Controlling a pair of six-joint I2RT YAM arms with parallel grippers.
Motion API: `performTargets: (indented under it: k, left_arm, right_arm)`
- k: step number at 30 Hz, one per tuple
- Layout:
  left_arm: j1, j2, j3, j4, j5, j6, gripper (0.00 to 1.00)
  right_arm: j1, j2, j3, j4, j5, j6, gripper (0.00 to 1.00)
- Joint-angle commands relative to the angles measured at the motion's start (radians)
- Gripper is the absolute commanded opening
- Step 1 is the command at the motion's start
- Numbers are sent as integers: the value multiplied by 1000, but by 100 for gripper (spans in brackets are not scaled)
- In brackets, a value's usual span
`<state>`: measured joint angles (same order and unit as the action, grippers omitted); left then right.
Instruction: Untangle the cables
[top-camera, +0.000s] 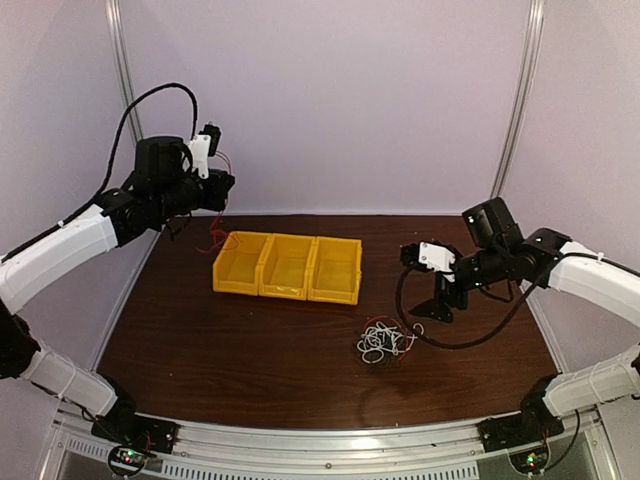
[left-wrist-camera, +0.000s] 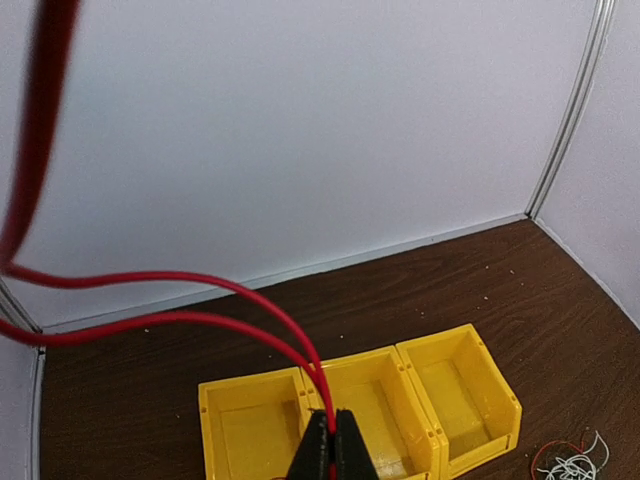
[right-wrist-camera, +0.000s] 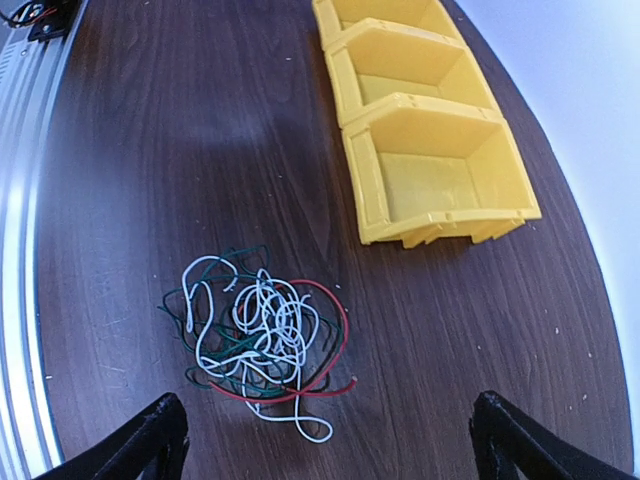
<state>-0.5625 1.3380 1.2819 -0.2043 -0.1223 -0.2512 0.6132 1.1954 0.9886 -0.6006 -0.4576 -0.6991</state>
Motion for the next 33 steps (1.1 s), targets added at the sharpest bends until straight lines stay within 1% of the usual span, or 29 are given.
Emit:
performTargets:
  k: [1,4,9,12,17,21,24,27,31,33]
  left_arm:
    - [48,59,-38,104,101,-38,0]
    - [71,98,-42,134,121,-46,0]
    - [99,191,-34,185,172,-54,0]
    - [119,257,-10,197,194,-66,0]
    - [156,362,42,233,234,-89,0]
    - [159,451,95,217,254,-63,0]
    - [159,504,126,154,225,-51,0]
    - [159,517,104,137,190,-44,0]
    - [160,530,84,95,89,-17,0]
    - [162,551,94,78,70,-7,0]
  right_arm:
    - [-94,-118,-105,66,-58,71,100]
    - [-146,-200,-224,169,-83,124,100]
    - [-213,-285,-339,279,-119,191,100]
    - [-242,-315,-364,286,-109,187,100]
    - [-273,-331,-394,299,-138,174,100]
    - [-279,-330,-403,316,-132,171,100]
    - [-280,-331,-409,315,-127,158,99]
    - [-283,-337,-411,315,-129,152,99]
    - [-292,-346,-412,305,-143,142,99]
    - [-296,-347,-414,303,-150,138,99]
